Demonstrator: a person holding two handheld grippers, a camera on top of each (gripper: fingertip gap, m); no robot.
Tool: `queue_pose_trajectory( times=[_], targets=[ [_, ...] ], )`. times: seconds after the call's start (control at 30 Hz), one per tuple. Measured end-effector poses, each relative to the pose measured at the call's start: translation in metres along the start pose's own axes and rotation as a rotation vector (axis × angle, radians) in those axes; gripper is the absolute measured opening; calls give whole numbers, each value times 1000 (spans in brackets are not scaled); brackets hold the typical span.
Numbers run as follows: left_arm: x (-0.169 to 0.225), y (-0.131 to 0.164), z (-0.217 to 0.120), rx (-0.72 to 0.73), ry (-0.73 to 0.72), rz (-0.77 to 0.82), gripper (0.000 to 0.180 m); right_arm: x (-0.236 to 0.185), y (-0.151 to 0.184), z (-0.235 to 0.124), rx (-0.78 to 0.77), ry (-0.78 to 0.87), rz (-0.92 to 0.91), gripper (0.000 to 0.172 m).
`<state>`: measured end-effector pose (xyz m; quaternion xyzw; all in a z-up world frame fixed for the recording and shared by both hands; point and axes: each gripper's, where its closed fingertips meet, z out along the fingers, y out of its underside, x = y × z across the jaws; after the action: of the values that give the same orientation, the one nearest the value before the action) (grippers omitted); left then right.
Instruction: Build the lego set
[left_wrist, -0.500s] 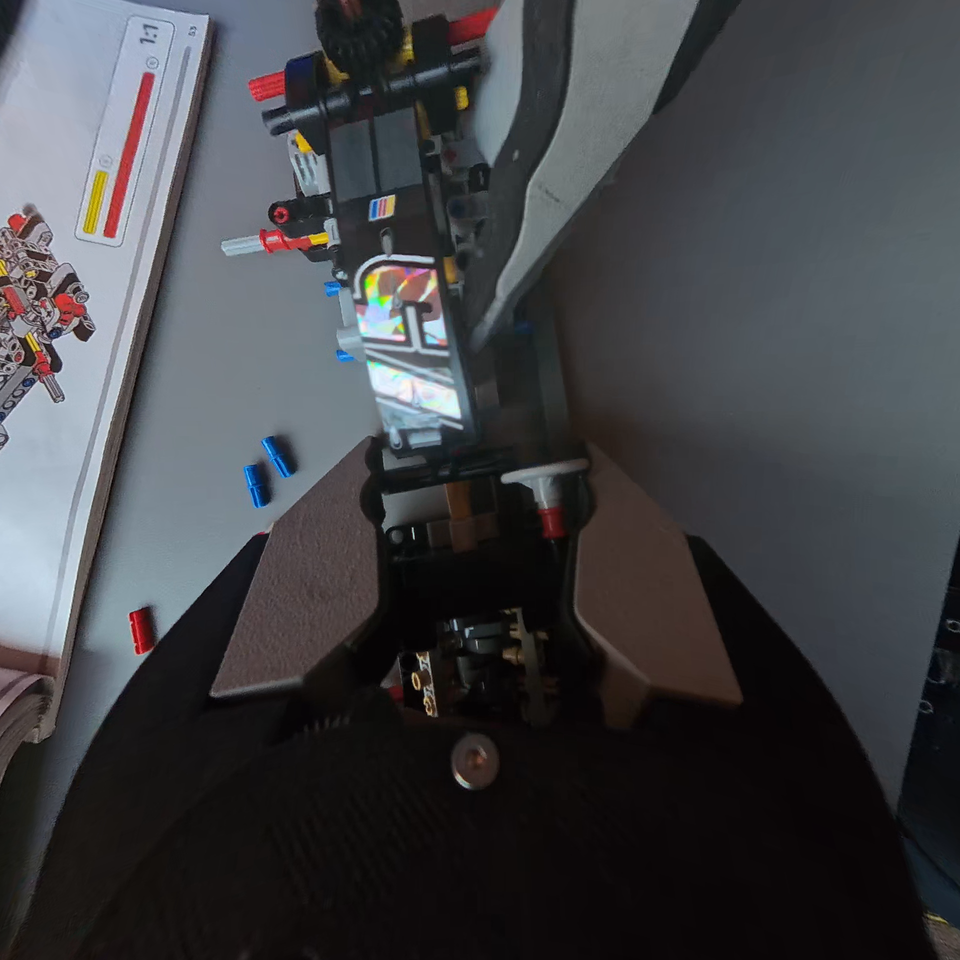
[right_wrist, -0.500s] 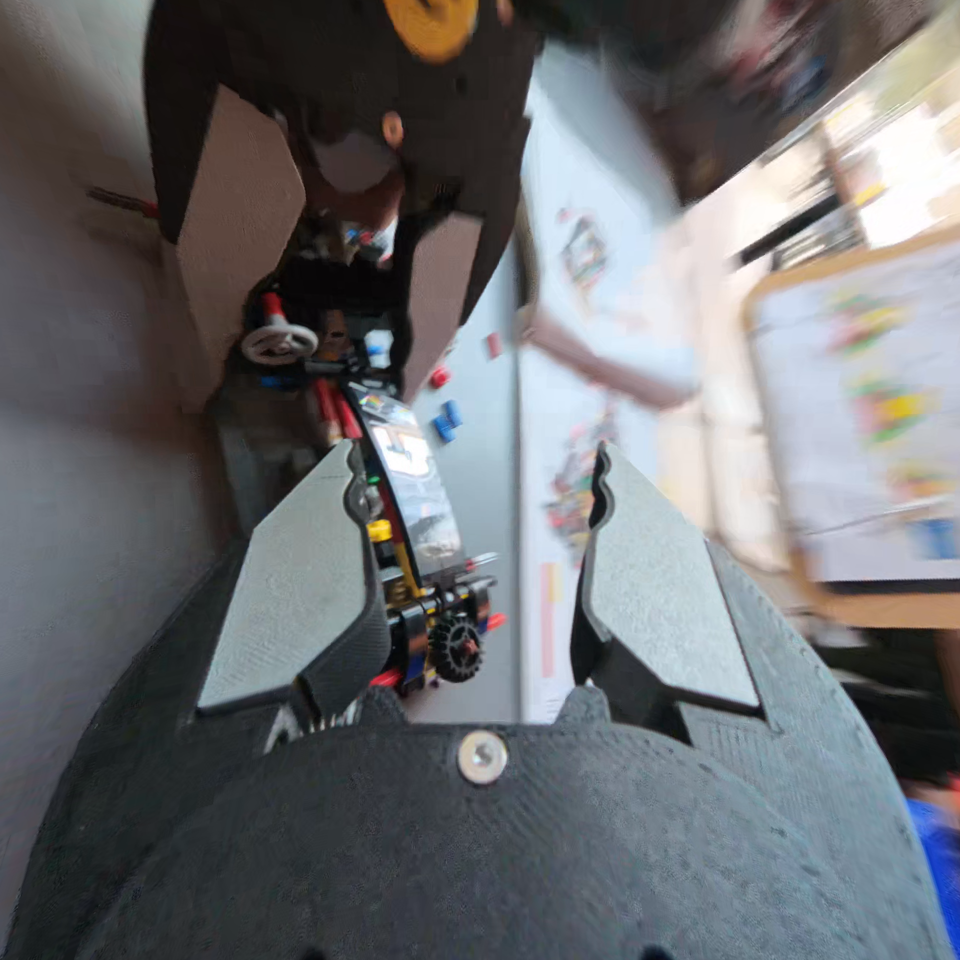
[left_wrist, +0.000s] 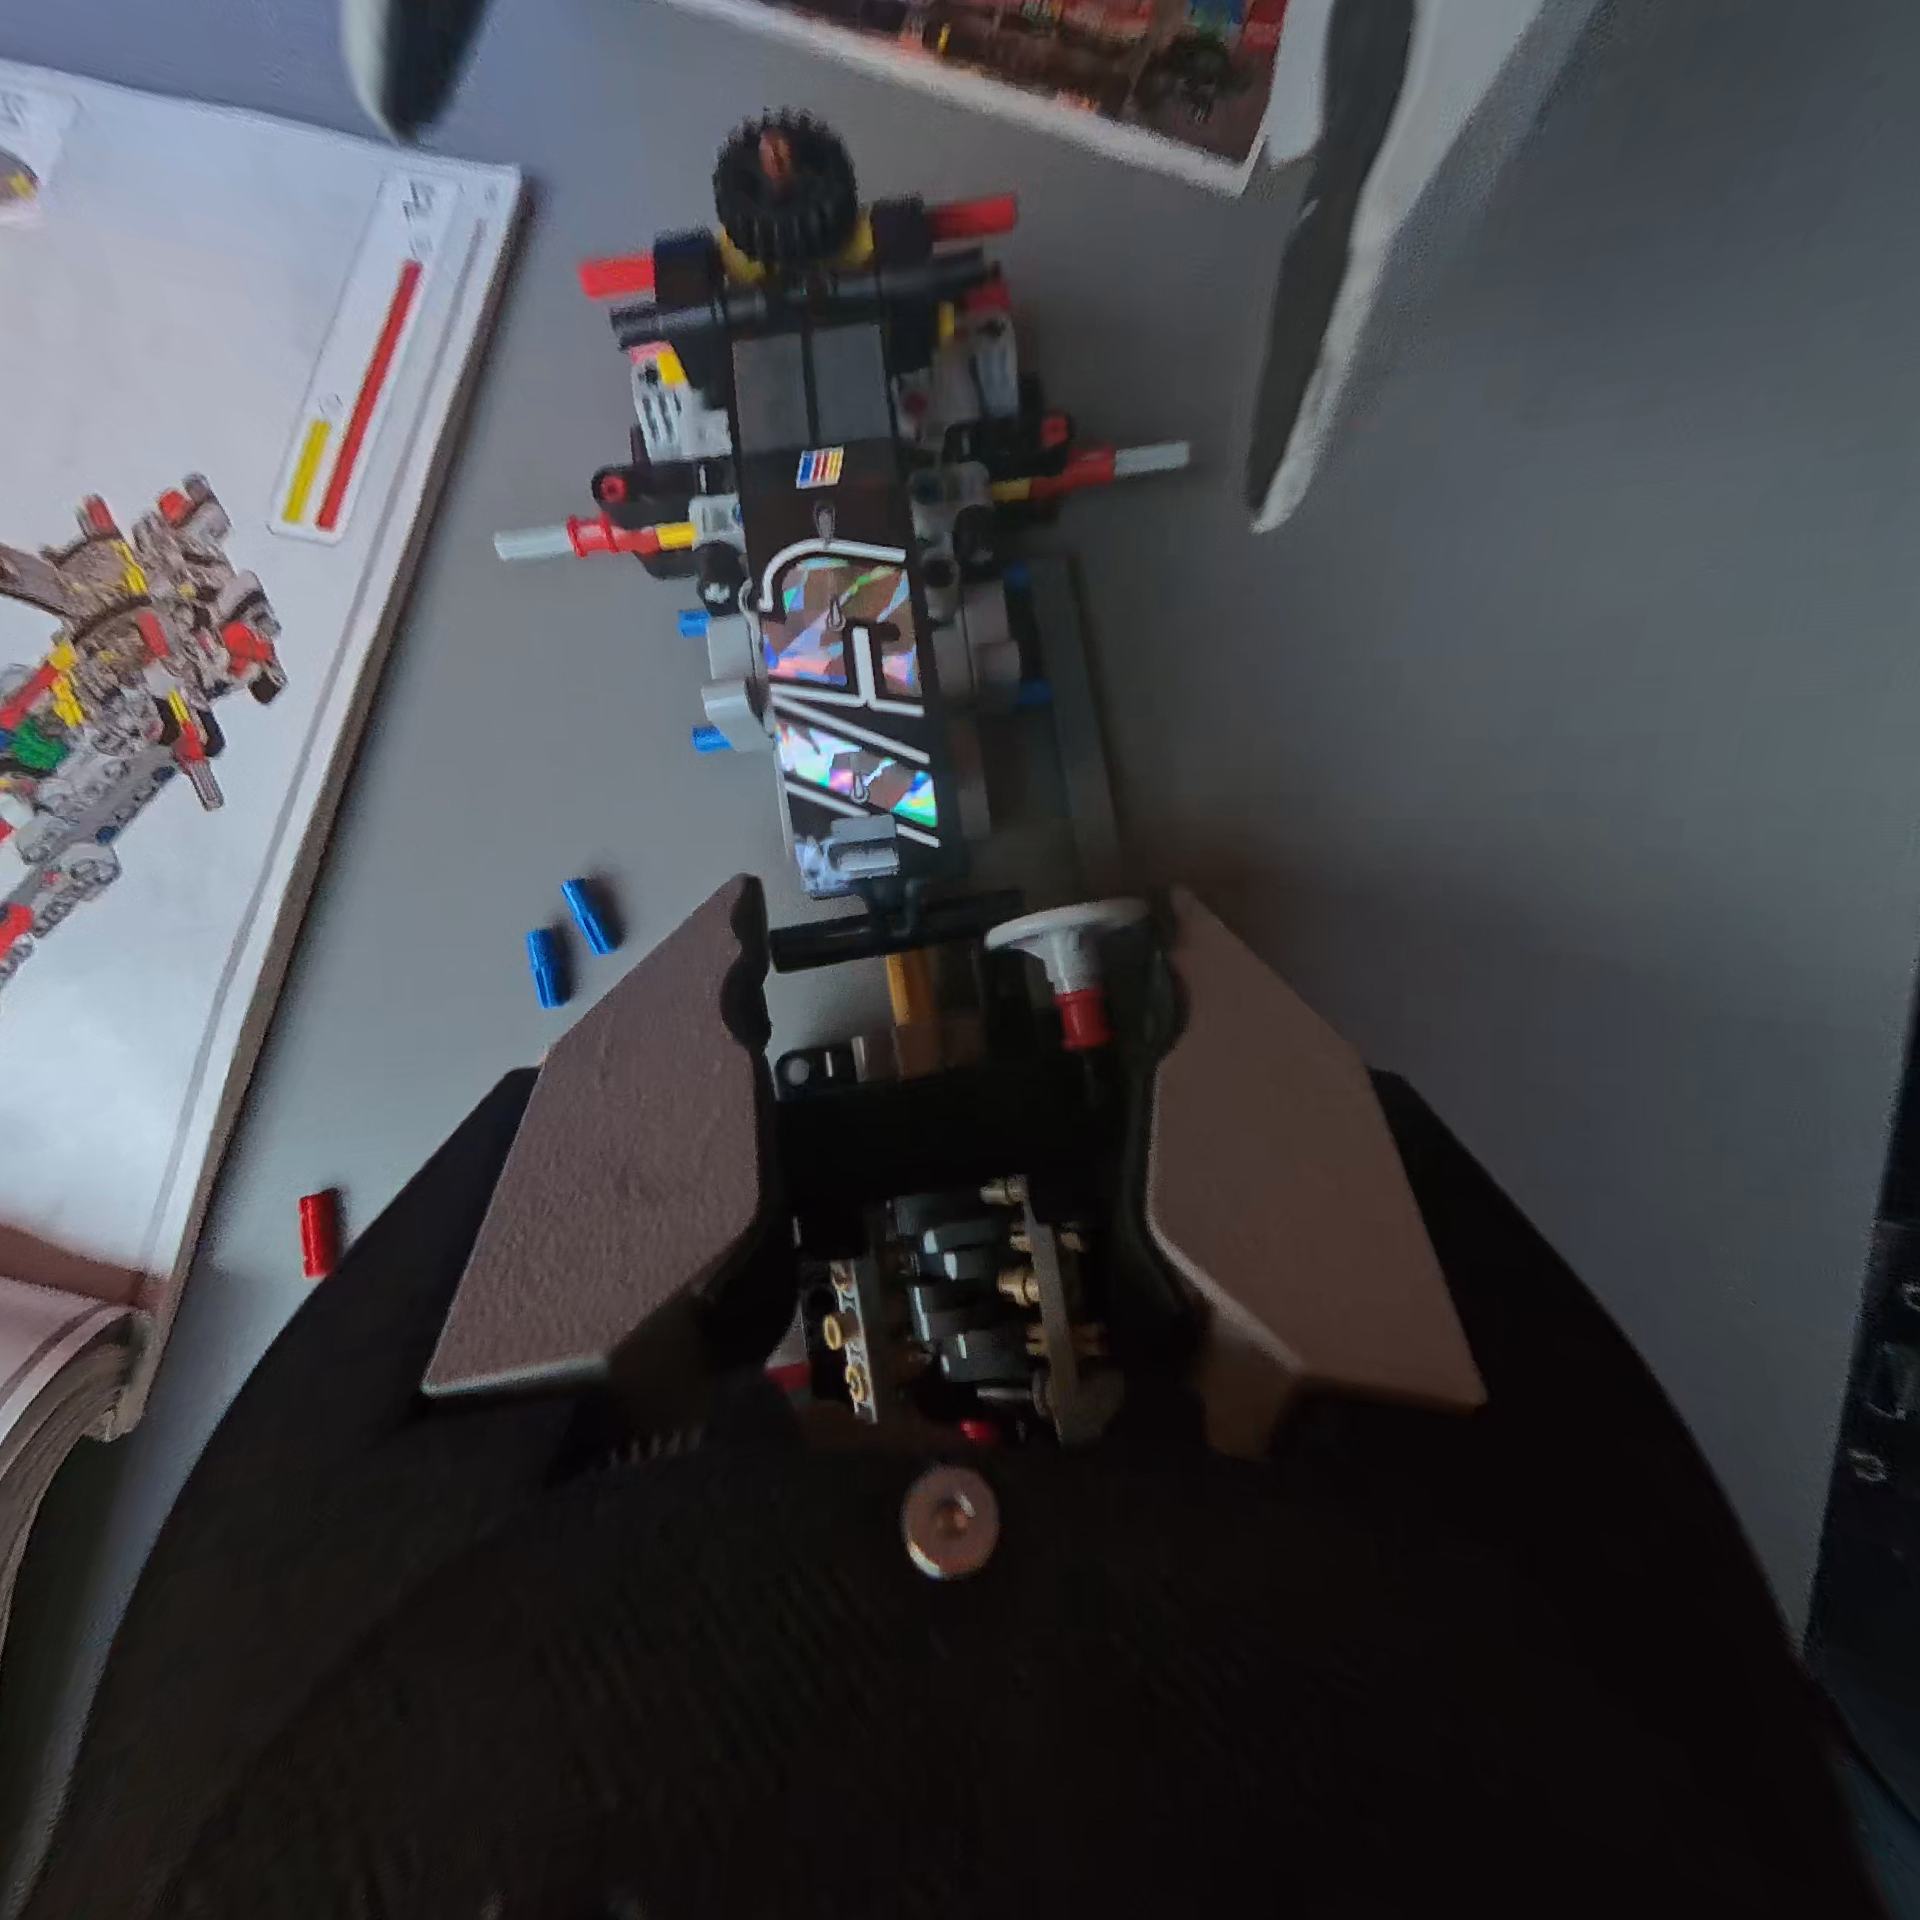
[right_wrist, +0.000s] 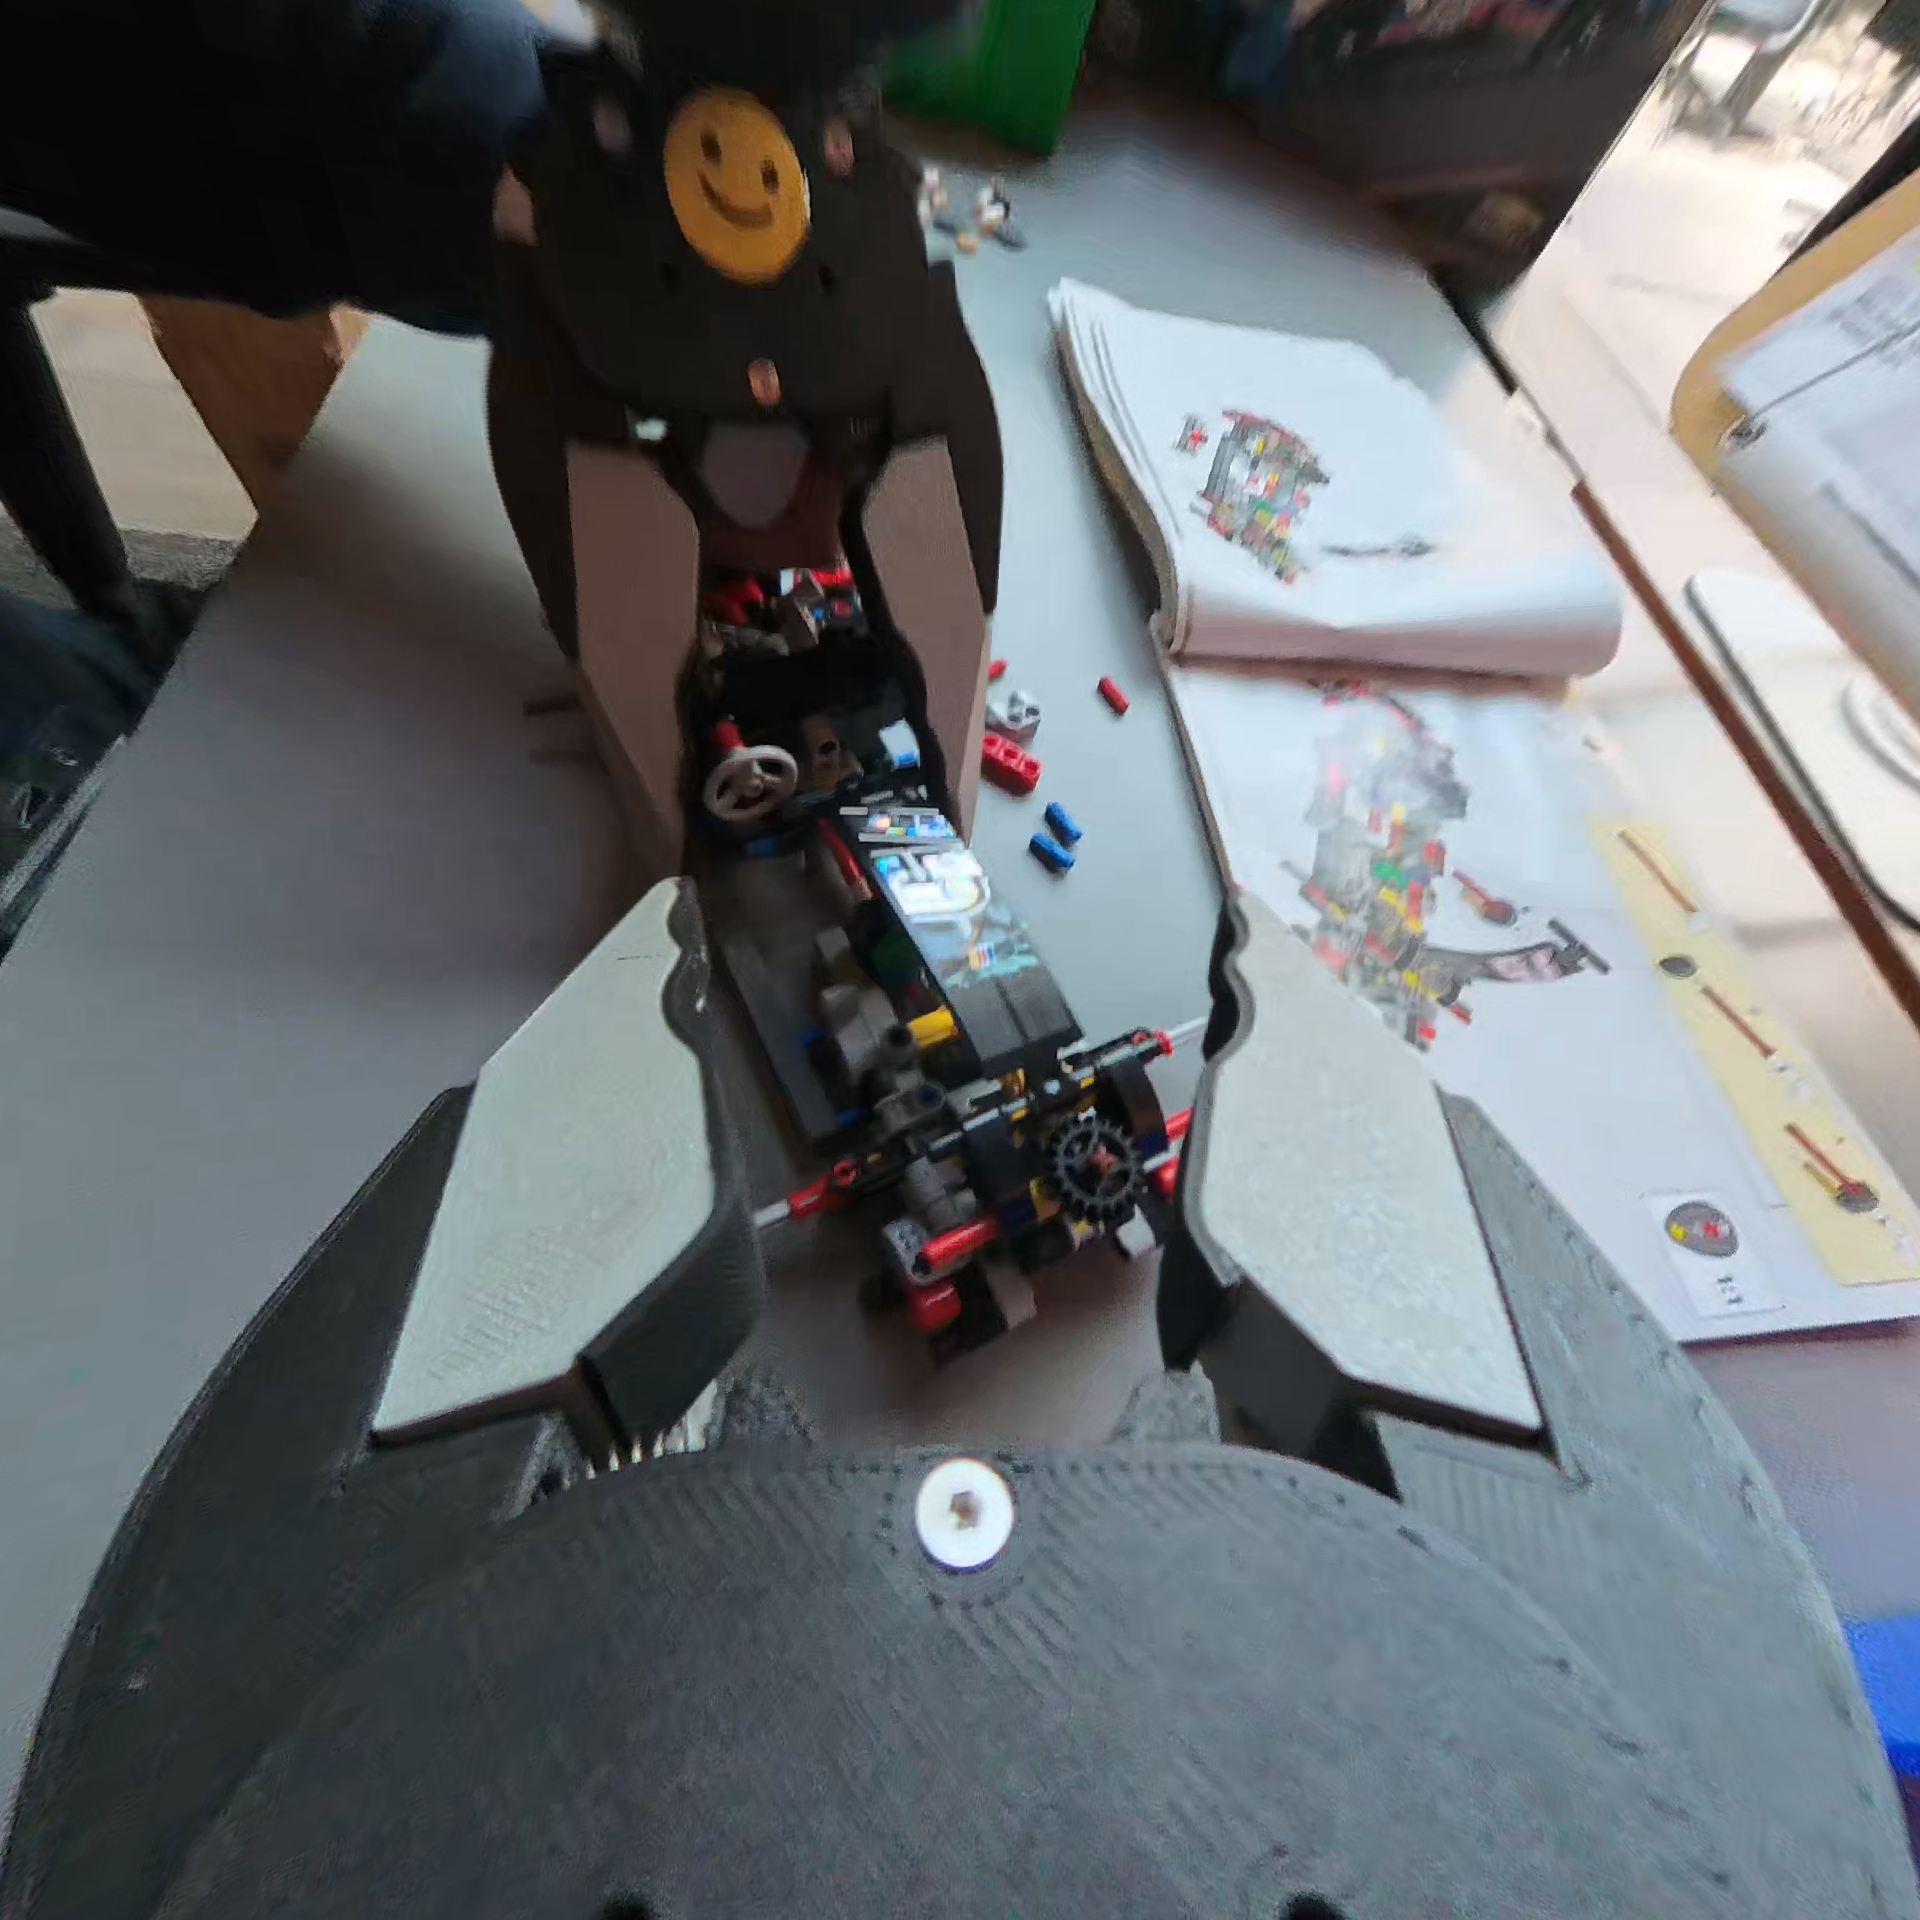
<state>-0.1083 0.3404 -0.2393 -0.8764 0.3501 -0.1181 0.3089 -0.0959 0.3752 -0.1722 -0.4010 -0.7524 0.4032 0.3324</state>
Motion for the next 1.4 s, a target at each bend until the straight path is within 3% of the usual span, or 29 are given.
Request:
queue_pose_trajectory(
  times=[0.13,0.27,0.43,0.53,0.7,0.8,1.0,1.4],
  targets=[
    [5,-14,-26,87,-3,-24,85,-5,5,0,-14,-6,10,97],
    [2,10,-71,52,-56,-55,84,-13,4,4,-66,17,-50,92],
    [-14,32,-94,76,-84,-157,75,-49,-9,16,-118,22,-159,65],
    [-10,34,-82,69,32,-198,68,-76,0,28,-175,-24,-193,48],
    [-11,46,-57,-48,81,-153,69,-74,31,48,-355,6,-158,41],
    [-8,49,-50,-97,99,-120,66,-67,39,54,-391,28,-135,37],
    [0,51,-41,-137,160,-115,58,-64,43,61,-396,13,-148,9],
    [-1,50,-40,-112,152,-196,57,-66,41,63,-339,47,-202,8]
  ],
)
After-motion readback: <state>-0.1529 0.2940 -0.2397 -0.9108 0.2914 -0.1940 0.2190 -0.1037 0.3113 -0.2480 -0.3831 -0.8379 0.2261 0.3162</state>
